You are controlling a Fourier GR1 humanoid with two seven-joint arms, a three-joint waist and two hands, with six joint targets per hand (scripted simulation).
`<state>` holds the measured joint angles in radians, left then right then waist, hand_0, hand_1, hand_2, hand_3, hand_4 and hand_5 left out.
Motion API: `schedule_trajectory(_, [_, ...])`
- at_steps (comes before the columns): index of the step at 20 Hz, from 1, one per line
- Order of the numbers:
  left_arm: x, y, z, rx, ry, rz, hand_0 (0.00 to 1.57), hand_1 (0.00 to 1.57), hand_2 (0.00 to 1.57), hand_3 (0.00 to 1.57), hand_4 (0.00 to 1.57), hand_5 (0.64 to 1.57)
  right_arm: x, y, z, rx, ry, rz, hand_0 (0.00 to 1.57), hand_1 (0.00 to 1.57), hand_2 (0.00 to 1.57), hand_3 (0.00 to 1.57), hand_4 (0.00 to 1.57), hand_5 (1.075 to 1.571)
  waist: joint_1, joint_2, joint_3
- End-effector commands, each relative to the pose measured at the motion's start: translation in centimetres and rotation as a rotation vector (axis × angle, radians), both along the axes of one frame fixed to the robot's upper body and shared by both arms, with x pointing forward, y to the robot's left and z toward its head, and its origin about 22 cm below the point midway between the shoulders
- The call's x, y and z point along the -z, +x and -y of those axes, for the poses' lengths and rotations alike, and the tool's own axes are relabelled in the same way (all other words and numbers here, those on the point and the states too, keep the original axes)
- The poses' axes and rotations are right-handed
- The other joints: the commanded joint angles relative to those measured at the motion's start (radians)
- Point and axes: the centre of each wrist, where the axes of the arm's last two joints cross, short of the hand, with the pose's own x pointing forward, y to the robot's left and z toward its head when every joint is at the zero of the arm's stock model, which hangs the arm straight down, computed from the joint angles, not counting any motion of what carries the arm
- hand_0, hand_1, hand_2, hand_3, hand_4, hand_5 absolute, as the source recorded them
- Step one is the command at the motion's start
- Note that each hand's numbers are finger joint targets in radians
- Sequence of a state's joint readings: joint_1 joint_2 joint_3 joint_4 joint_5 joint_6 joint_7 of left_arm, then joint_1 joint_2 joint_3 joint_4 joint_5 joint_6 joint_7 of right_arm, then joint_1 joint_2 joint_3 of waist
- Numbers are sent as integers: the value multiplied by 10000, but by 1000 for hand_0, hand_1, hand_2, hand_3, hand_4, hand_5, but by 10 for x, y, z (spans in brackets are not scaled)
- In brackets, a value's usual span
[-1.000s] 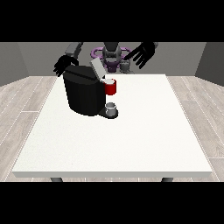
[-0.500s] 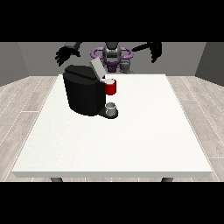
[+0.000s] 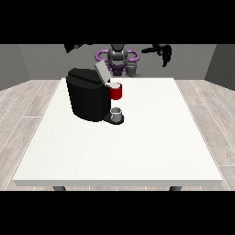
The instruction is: Insert the coffee pod into the coffee machine and close the lid
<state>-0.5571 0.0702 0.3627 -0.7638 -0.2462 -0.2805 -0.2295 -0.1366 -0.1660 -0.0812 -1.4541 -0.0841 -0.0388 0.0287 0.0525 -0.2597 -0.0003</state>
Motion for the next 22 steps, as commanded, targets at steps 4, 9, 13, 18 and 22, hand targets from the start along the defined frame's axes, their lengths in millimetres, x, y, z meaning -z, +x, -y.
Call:
schedule_trajectory(4, [2,-18,-13,123,-720,-17,0,0,0,0,0,1571,-25,13,-4,-1101,-344,380,0,0,0,0,0,1571,561,227,4])
schedule_trajectory(9, [-13,-22,3,111,-994,456,0,0,0,0,222,1571,-25,19,-14,-1579,-869,1003,0,0,0,0,238,1571,720,792,6])
schedule_trajectory(13, [-4,-35,7,-104,-1141,555,0,0,0,0,0,1571,-30,28,-47,-2099,-990,1047,0,0,0,0,0,1571,777,1183,3])
schedule_trajectory(18, [-37,-37,-4,-301,-1384,832,0,0,0,0,0,1571,-27,44,-24,-1707,-170,1229,0,0,0,0,0,1571,910,1617,6])
schedule_trajectory(22, [-32,-51,2,41,-1008,1252,0,0,0,0,0,1571,-31,60,-27,-1709,-246,834,0,0,0,0,0,1571,1069,2040,5])
